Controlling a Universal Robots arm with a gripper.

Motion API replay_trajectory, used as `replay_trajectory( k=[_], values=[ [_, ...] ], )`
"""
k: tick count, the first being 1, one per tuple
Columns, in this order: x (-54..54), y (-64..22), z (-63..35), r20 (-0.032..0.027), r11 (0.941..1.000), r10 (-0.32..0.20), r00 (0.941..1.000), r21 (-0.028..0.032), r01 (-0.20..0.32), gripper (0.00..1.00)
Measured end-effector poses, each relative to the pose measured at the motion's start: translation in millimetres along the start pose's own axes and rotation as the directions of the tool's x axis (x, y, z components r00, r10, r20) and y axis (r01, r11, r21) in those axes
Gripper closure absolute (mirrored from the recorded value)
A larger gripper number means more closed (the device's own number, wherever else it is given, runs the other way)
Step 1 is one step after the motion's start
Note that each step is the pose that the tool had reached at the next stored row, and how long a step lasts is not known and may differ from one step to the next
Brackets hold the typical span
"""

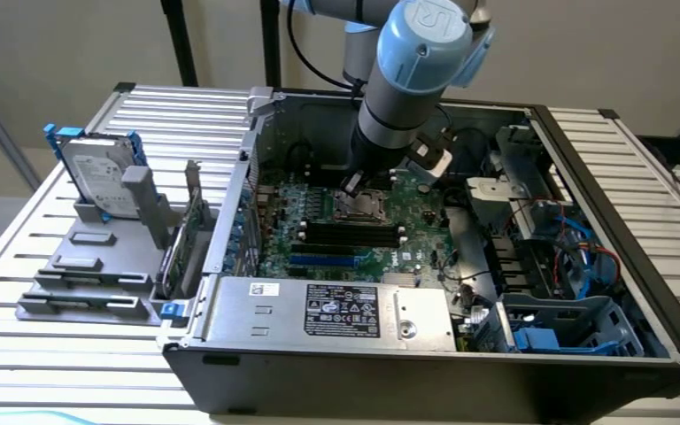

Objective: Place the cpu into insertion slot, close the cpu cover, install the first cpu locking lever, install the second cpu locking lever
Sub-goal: 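Install the second cpu locking lever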

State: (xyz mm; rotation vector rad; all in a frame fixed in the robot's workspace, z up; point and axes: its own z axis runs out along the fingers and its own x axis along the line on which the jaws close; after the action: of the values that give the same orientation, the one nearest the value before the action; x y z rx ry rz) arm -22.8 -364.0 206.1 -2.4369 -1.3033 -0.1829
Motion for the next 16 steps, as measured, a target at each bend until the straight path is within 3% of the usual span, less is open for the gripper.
replay_trajectory(
  k=[10,16],
  values=[
    [-1.5,1.4,-1.4,0.0018,1.0000,0.002,1.0000,0.0026,-0.002,0.89],
    [-7.8,4.7,-17.4,0.0042,0.9999,0.013,0.9999,0.0074,-0.013,0.89]
  ],
)
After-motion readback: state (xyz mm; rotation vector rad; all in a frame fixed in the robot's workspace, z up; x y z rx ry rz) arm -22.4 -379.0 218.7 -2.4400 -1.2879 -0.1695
